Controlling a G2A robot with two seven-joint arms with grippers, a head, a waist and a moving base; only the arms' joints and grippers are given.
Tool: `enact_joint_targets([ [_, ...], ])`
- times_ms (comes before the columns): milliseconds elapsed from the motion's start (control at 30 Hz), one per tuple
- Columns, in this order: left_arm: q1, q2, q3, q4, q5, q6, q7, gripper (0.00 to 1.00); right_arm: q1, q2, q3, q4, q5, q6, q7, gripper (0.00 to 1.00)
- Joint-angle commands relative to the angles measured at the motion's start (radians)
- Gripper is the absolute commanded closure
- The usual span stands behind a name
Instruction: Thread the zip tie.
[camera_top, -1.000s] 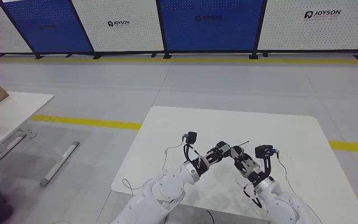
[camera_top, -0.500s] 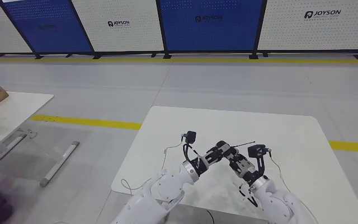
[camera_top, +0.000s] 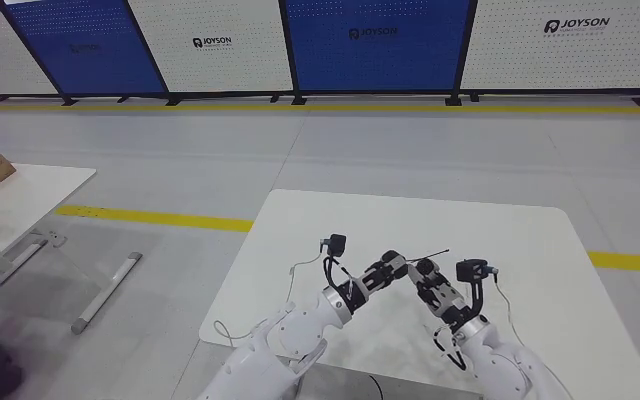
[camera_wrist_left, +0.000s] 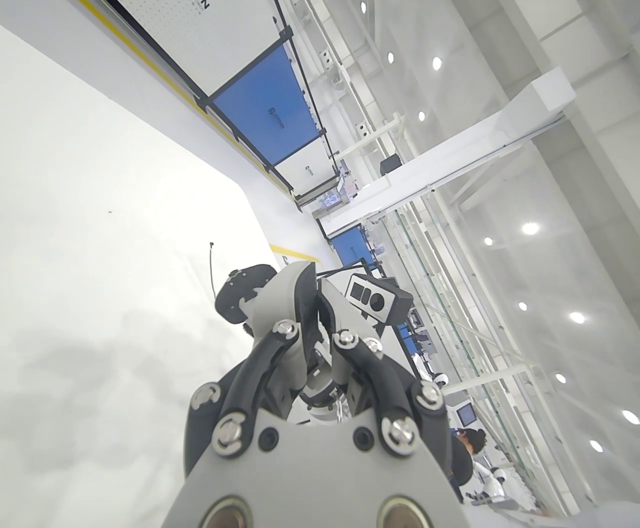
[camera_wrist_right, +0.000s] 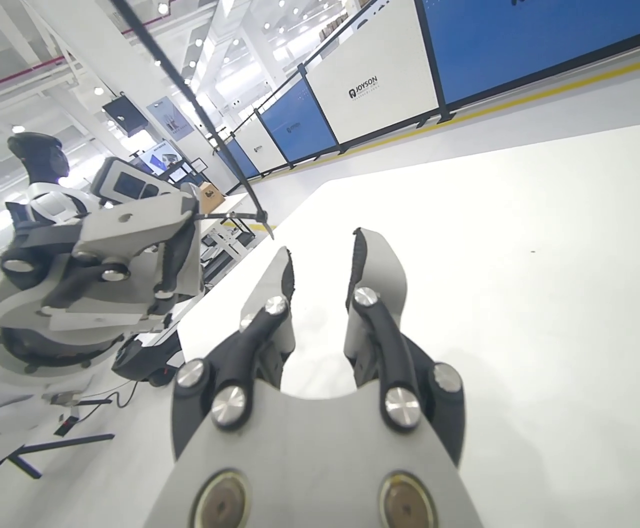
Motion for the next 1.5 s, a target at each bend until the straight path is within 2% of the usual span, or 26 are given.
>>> enact_joint_targets([
  [0,-0.001,0.0,0.002,0.002,0.001,0.001,-0.001,1.0,-0.002,0.0,0.003,-0.005,0.001,-0.001,-0.001,0.76],
  [100,-0.003,-0.001,0.003,0.005,0.003,0.003,-0.002,1.0,-0.005,0.0,0.005,-0.01,0.002,-0.004,-0.003,0.79],
  [233,-0.003,0.0,0.001,0.01,0.004,0.006,-0.002,1.0,-0.007,0.001,0.005,-0.015,0.005,-0.012,0.002,0.78],
  [433,-0.005,-0.001,0.001,0.012,0.001,0.01,-0.003,1.0,-0.002,0.001,0.0,-0.016,0.001,-0.015,0.029,0.71],
  [767,-0.008,-0.001,0.008,0.016,0.004,0.01,-0.009,1.0,-0.004,0.0,0.001,-0.023,0.003,-0.017,0.008,0.73],
  [867,-0.01,-0.002,0.011,0.02,0.005,0.009,-0.01,1.0,-0.007,0.001,0.008,-0.026,0.005,-0.019,0.003,0.78],
  [933,-0.011,-0.002,0.012,0.021,0.005,0.008,-0.01,1.0,-0.009,0.001,0.009,-0.027,0.005,-0.02,0.001,0.89],
  [967,-0.011,-0.002,0.012,0.021,0.005,0.007,-0.009,1.0,-0.009,0.001,0.009,-0.027,0.004,-0.02,0.001,1.0],
  [1467,-0.004,-0.003,0.021,-0.006,0.02,0.004,-0.007,1.0,0.001,0.001,-0.006,-0.015,-0.022,-0.023,0.033,1.0],
])
